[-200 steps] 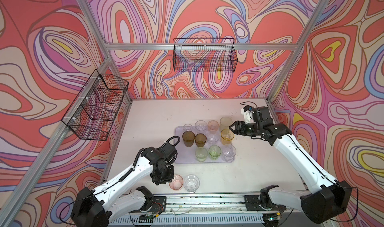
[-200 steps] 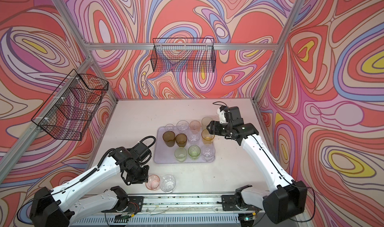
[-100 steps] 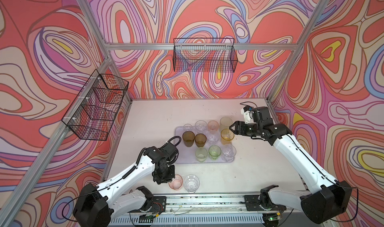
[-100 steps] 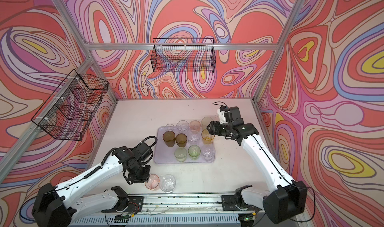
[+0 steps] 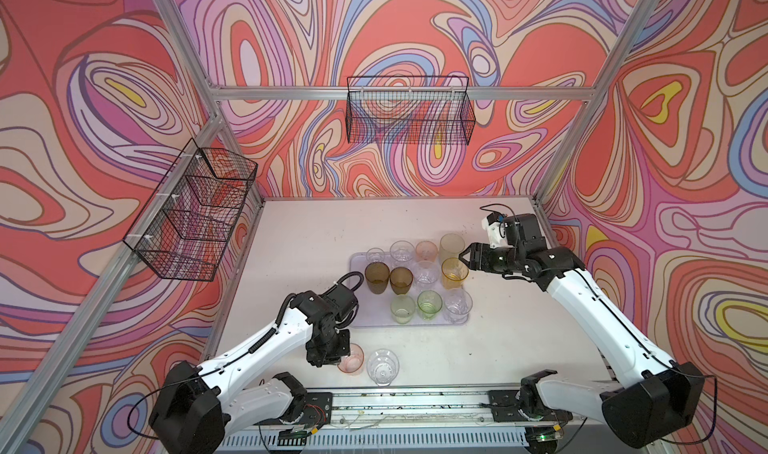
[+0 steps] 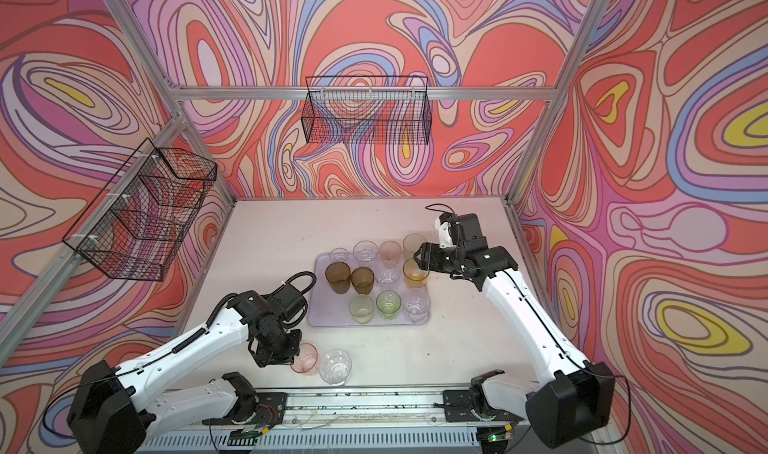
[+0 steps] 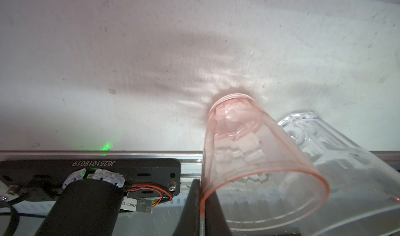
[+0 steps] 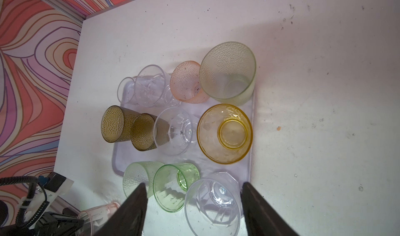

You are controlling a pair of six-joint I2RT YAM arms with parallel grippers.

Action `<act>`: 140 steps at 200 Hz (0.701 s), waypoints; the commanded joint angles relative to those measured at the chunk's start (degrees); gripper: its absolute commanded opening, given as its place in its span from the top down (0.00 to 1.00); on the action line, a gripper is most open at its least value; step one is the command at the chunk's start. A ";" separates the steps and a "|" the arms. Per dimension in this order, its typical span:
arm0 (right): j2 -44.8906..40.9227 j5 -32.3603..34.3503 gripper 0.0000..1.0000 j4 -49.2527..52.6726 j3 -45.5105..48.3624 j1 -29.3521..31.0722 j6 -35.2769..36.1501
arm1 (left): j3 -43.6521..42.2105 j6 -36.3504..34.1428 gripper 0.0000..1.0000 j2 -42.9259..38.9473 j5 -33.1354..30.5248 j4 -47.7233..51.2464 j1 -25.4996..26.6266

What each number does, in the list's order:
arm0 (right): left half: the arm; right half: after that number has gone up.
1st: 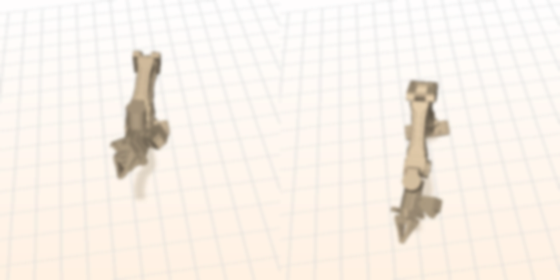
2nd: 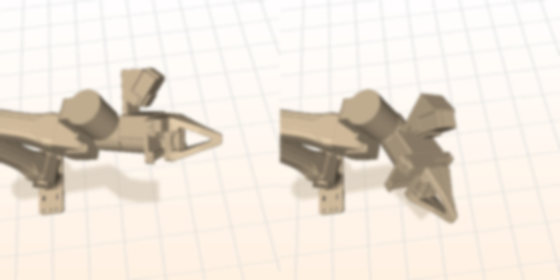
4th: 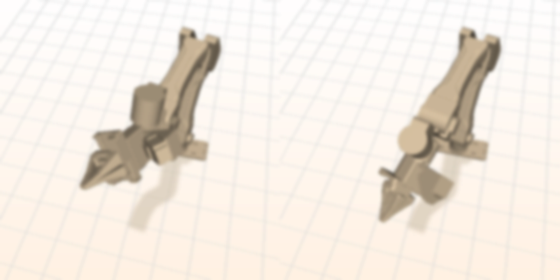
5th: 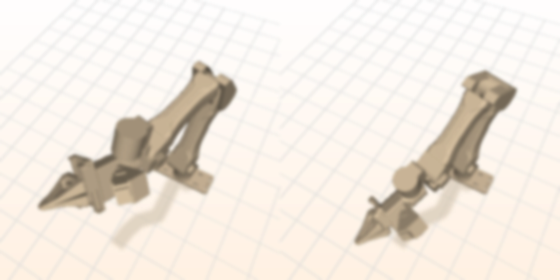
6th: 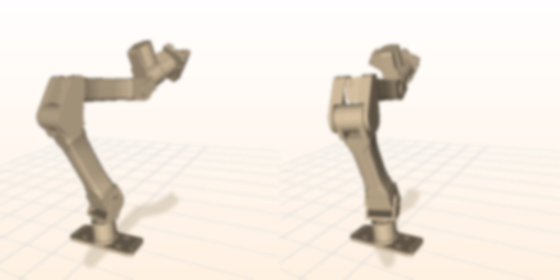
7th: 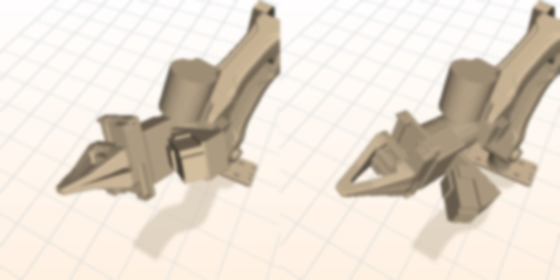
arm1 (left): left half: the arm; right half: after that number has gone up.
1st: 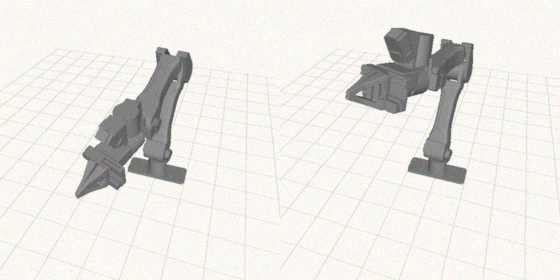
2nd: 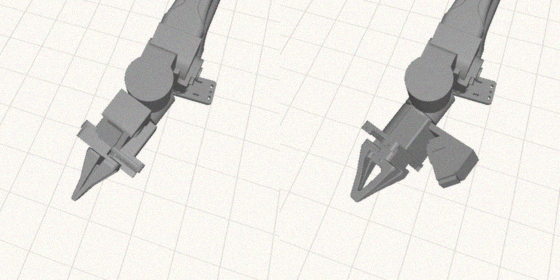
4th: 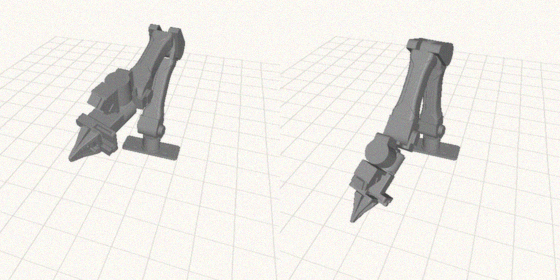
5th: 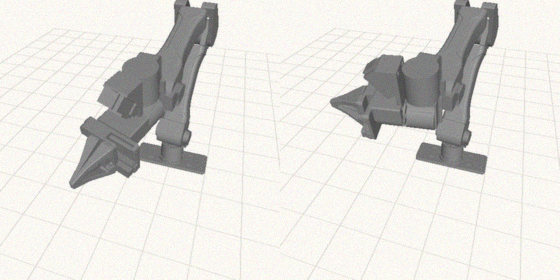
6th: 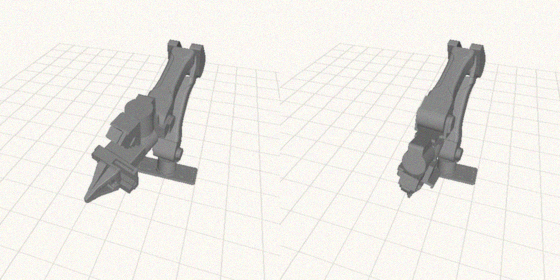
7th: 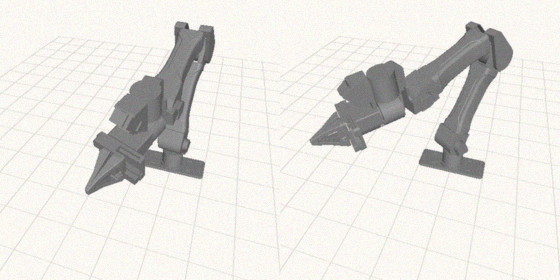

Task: Place the glasses into the tray
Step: 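Lower the open left gripper around the pink cup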

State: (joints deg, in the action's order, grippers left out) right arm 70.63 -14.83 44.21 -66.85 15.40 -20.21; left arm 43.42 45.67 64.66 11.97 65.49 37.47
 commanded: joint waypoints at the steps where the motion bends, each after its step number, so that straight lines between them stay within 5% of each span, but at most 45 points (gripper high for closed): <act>1: -0.54 0.06 0.30 0.18 -1.27 -0.18 0.62 | 1.88 0.46 0.96 -0.10 -1.21 3.46 0.23; 140: -1.37 1.28 0.30 1.21 -1.35 -0.19 0.70 | 10.72 -2.85 1.00 3.20 -4.41 9.91 0.23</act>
State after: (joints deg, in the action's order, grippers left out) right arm 70.61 -14.70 44.58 -66.85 15.40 -20.21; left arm 51.64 44.07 67.02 9.43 71.61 37.47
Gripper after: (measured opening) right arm 0.705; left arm 0.070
